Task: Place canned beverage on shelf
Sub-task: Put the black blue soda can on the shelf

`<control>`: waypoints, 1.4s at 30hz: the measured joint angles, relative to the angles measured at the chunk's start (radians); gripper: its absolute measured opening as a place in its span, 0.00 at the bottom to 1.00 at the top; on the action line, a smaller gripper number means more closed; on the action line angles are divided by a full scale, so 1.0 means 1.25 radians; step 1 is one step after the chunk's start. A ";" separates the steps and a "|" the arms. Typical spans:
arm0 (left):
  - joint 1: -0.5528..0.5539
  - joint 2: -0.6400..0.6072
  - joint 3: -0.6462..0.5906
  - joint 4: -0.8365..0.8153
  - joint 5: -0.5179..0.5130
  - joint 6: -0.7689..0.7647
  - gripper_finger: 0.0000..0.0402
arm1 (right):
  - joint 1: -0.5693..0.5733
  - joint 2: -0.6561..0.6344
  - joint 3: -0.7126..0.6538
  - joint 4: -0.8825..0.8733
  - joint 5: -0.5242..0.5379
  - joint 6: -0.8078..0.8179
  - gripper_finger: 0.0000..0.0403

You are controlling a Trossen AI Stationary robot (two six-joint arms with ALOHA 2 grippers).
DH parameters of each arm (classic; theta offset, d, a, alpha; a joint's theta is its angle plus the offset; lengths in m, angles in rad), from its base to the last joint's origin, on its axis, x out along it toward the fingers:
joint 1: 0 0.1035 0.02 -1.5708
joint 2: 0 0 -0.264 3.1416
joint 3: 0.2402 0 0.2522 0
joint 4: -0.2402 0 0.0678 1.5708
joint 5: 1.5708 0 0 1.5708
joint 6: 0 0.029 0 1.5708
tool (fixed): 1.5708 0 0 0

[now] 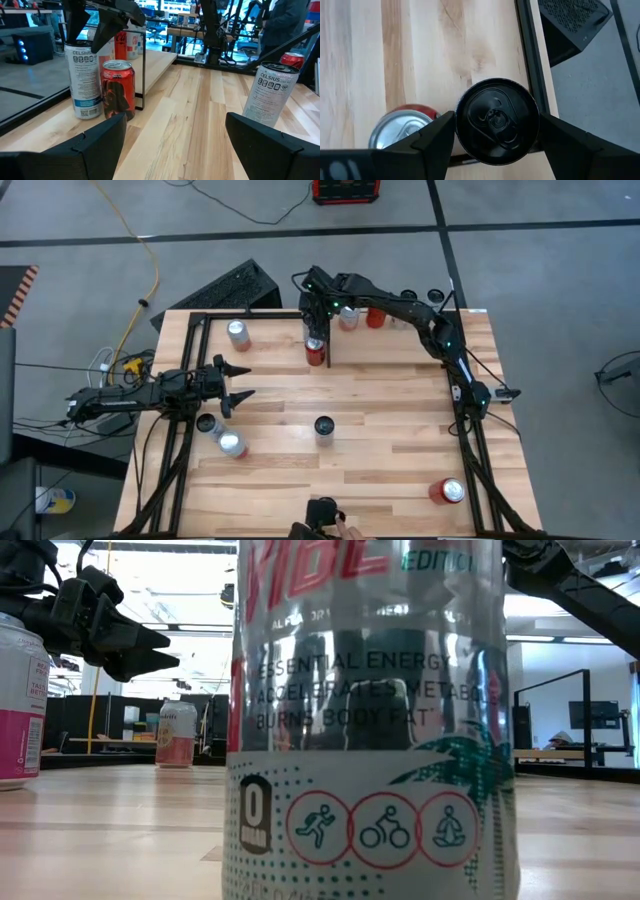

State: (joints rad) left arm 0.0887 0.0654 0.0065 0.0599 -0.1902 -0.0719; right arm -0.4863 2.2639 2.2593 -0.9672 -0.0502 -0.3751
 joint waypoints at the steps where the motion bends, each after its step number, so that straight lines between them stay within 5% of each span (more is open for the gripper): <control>1: 0.000 0.000 0.000 0.000 0.000 0.000 0.81 | 0.000 0.000 0.000 0.003 0.000 0.000 0.72; 28: 0.000 0.000 0.000 0.000 0.000 0.000 0.81 | 0.146 -0.051 0.077 0.061 -0.121 0.018 0.71; 42: 0.000 0.000 0.000 0.000 0.000 0.000 0.81 | 0.257 -0.198 0.072 -0.212 -0.161 0.103 0.71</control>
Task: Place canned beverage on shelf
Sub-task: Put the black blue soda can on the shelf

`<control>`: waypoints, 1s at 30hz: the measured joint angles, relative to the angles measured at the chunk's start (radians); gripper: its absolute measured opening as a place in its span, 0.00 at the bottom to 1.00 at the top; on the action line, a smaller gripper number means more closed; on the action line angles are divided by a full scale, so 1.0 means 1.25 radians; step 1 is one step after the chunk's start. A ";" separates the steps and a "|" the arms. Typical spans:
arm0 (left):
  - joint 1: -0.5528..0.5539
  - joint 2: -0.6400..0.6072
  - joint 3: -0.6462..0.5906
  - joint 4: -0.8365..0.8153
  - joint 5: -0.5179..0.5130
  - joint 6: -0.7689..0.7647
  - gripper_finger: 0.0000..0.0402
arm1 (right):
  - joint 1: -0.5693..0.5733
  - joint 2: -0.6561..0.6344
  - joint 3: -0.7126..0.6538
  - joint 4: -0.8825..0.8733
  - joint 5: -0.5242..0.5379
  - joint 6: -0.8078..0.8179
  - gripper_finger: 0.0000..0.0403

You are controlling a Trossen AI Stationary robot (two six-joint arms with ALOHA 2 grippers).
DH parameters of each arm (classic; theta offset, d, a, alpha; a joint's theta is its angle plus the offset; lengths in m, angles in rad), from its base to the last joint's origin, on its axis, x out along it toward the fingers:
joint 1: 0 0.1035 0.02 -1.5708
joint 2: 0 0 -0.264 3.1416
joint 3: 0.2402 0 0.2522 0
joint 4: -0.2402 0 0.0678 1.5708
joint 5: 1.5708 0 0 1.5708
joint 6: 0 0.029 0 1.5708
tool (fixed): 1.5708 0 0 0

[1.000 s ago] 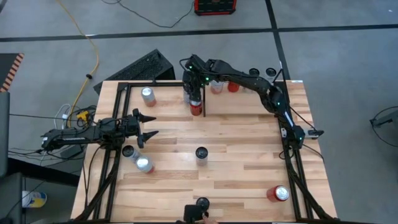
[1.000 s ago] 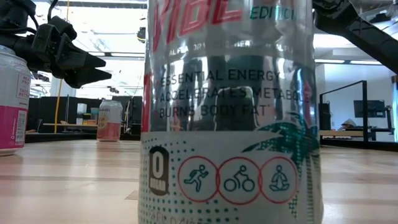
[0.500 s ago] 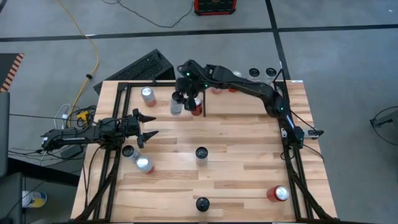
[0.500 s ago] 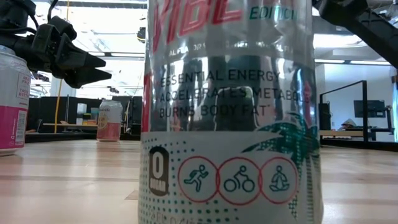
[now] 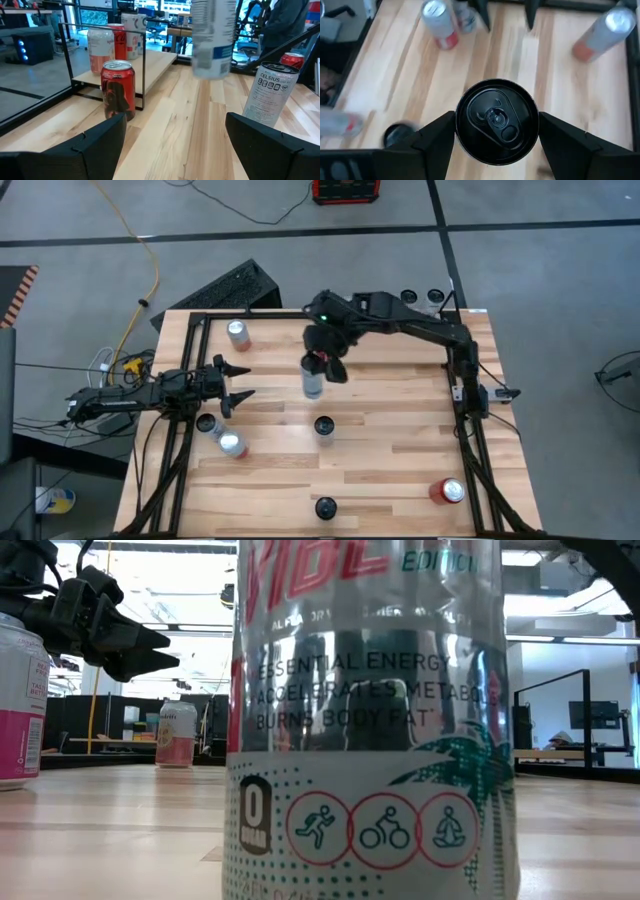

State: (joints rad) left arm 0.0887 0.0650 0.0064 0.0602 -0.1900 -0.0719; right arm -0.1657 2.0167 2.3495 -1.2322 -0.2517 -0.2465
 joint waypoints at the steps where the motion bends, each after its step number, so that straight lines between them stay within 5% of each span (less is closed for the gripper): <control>1: 0.000 0.000 0.000 0.000 0.000 0.000 0.81 | 0.006 -0.011 -0.005 -0.019 0.009 0.011 0.71; 8: 0.000 0.000 0.000 0.000 0.000 0.000 0.81 | 0.034 -0.108 -0.096 -0.134 0.198 0.113 0.71; 16: 0.000 0.000 0.000 0.000 0.000 0.000 0.81 | 0.003 -0.418 -0.457 -0.108 0.332 0.266 0.71; 23: 0.000 0.000 0.000 0.000 0.000 0.000 0.81 | -0.110 -0.699 -0.796 -0.035 0.491 0.425 0.71; 30: 0.000 0.000 0.000 0.000 0.000 0.000 0.81 | -0.280 -0.776 -0.929 -0.003 0.496 0.498 0.71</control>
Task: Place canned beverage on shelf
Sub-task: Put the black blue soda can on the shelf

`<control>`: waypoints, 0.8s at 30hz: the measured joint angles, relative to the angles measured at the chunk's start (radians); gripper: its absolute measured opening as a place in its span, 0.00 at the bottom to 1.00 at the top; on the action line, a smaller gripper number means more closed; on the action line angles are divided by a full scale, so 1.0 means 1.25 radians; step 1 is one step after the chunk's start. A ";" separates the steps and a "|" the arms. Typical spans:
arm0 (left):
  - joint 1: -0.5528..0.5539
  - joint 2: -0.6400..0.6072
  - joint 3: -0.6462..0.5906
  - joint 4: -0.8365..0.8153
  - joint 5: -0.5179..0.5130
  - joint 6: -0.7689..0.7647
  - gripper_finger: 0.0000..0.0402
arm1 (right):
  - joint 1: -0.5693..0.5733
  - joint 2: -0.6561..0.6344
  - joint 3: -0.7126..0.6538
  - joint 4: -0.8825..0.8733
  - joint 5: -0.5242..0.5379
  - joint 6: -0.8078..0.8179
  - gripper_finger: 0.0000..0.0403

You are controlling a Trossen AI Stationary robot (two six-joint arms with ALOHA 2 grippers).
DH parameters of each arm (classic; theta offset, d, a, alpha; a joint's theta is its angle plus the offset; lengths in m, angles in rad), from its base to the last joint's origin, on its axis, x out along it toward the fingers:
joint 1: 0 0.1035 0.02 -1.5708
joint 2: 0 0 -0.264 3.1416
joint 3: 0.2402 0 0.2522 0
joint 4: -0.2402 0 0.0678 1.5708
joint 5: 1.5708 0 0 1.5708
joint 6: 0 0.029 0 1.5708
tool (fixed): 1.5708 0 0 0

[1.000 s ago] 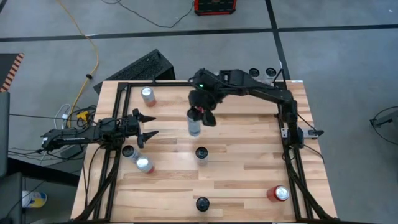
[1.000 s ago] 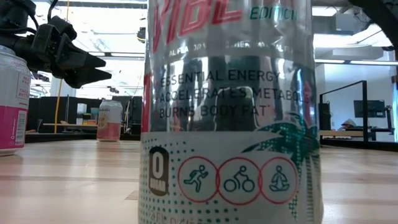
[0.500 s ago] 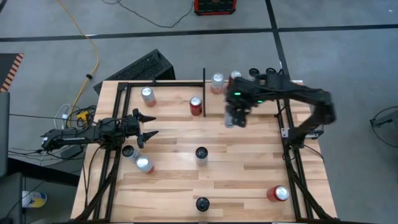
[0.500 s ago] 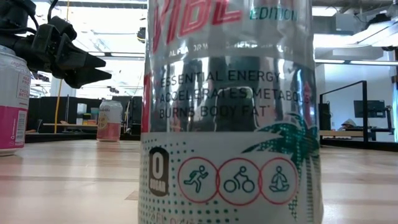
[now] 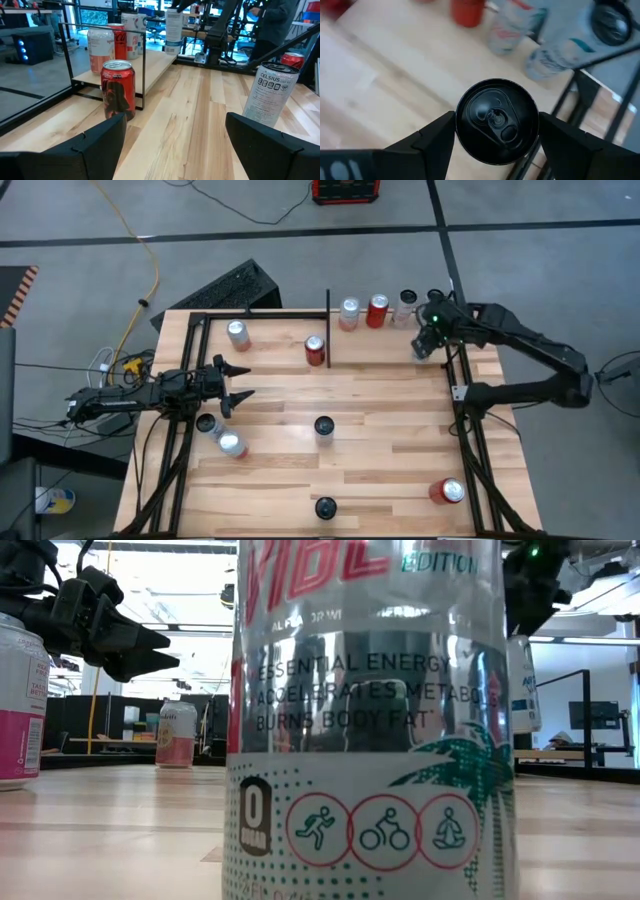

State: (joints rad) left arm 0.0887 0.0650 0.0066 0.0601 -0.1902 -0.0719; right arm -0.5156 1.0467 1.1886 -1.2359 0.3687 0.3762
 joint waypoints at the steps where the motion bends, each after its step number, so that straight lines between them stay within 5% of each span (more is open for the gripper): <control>1: 0.000 0.000 0.000 0.000 0.000 0.000 0.81 | -0.021 0.003 -0.002 0.008 0.004 0.006 0.71; 9: 0.000 0.000 0.000 0.000 0.000 0.000 0.81 | -0.152 0.081 -0.002 0.039 0.023 0.067 0.71; 24: 0.000 0.000 0.000 0.000 0.000 0.000 0.81 | -0.246 0.119 -0.002 0.082 0.021 0.047 0.71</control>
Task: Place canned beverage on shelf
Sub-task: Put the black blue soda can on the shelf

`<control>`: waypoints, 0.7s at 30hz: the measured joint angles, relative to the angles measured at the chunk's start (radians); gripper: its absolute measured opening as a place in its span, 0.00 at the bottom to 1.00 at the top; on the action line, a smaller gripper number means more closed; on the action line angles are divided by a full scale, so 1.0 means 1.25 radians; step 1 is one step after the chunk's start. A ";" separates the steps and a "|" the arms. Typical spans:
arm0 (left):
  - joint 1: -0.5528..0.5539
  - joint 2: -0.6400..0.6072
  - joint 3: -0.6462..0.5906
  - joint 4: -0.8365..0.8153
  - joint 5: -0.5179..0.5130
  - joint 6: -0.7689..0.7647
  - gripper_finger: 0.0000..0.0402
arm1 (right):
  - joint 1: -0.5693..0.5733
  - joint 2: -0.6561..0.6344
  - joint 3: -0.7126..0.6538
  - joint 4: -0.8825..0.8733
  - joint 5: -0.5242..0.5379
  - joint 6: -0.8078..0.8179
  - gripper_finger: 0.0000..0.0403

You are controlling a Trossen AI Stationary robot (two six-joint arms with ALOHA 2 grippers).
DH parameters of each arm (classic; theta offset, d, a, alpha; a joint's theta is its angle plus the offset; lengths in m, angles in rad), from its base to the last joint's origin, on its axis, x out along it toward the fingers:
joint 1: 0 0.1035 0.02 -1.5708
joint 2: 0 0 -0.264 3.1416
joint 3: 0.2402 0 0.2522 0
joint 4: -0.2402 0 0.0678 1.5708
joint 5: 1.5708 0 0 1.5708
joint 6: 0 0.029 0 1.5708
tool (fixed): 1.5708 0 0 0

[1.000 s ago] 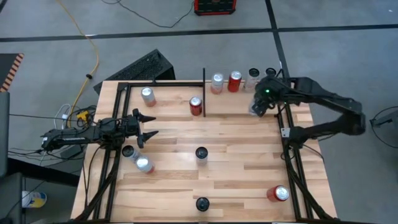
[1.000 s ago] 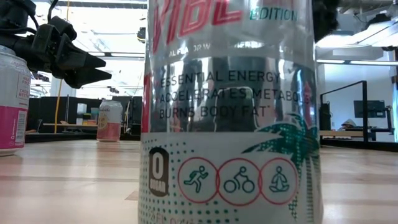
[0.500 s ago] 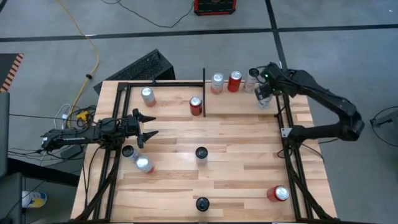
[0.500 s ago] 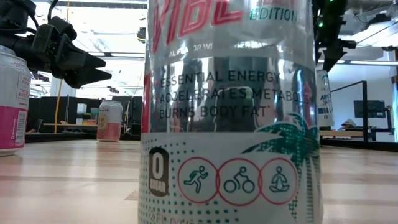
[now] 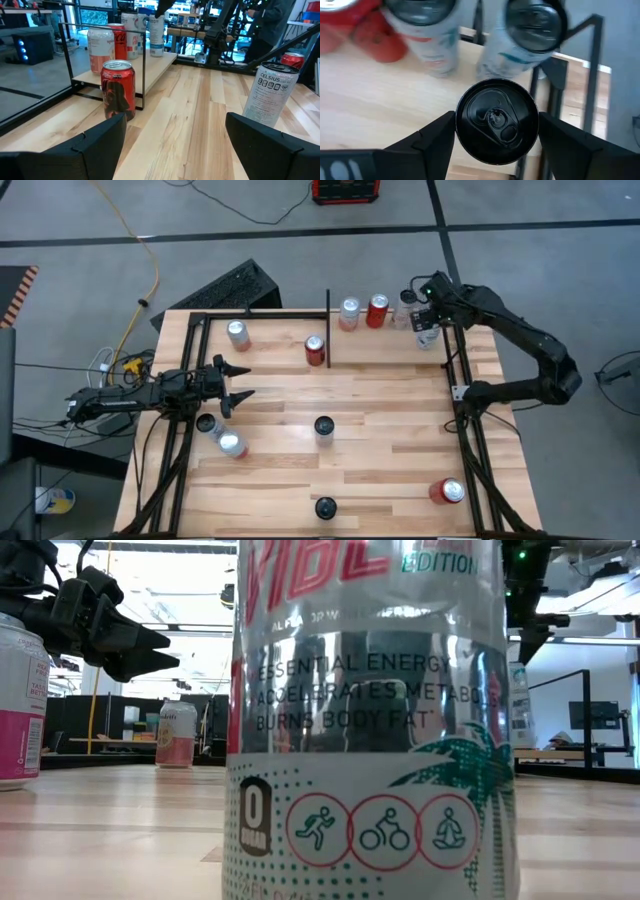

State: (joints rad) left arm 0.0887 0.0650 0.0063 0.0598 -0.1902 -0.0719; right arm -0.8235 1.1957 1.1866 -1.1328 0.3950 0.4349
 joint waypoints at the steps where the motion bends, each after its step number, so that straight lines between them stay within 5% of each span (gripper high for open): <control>1: 0.000 0.000 0.000 0.000 0.000 0.000 0.81 | -0.009 0.000 0.000 0.000 0.000 -0.009 0.71; 21: 0.000 0.000 0.000 0.000 0.000 0.000 0.81 | -0.052 -0.006 -0.024 0.046 -0.042 -0.035 0.71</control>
State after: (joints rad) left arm 0.0887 0.0650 0.0066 0.0599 -0.1902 -0.0719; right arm -0.8883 1.1885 1.1561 -1.0752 0.3424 0.3910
